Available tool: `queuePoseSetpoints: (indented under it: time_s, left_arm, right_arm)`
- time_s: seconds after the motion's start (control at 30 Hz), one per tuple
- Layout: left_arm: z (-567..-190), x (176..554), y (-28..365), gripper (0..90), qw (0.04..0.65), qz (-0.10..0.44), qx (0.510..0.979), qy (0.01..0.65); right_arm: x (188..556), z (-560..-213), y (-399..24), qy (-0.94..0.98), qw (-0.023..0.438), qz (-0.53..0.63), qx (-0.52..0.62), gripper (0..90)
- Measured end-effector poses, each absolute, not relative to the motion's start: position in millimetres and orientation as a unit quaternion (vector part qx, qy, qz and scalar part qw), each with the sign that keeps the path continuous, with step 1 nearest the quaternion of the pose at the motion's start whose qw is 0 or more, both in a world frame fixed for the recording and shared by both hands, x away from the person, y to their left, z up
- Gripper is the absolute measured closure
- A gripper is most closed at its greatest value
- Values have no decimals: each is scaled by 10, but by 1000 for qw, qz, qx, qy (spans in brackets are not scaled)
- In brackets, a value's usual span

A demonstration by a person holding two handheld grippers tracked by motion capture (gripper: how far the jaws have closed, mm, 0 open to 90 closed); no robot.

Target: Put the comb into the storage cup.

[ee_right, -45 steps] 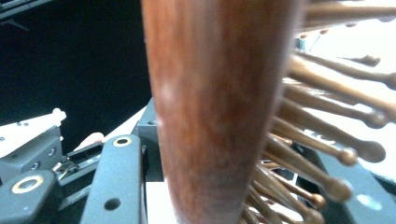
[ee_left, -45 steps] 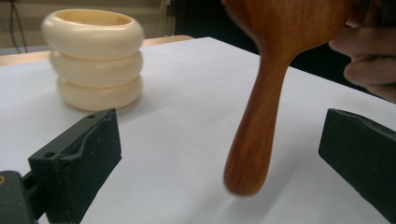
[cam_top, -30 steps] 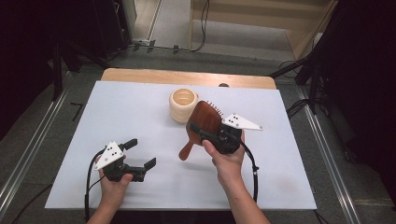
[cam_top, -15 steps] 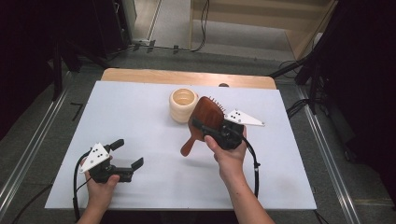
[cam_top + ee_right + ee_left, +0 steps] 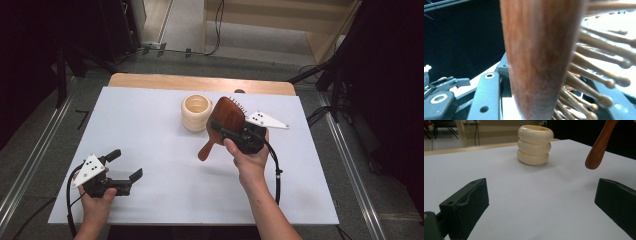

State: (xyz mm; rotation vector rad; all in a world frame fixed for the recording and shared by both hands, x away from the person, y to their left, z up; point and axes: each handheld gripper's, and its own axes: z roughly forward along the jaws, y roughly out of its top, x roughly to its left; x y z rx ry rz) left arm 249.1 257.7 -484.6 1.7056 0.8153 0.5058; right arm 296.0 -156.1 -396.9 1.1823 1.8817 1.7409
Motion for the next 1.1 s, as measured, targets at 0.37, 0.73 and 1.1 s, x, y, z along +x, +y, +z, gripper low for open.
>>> queuePoseSetpoints:
  time_s: [0.37, 0.73, 1.1]
  left_arm:
    - [-4845, 2486, 2721, 0, 557, 220, 720, 350]
    - [-4892, 2465, 2691, 0, 548, 234, 724, 348]
    - [-4897, 2470, 2718, 0, 557, 228, 714, 356]
  right_arm:
    - [3027, -3914, -1621, 655, 164, 611, 414, 499]
    - [3095, -3816, -1671, 654, 170, 612, 411, 500]
    - [3186, -3657, -1711, 652, 181, 616, 404, 501]
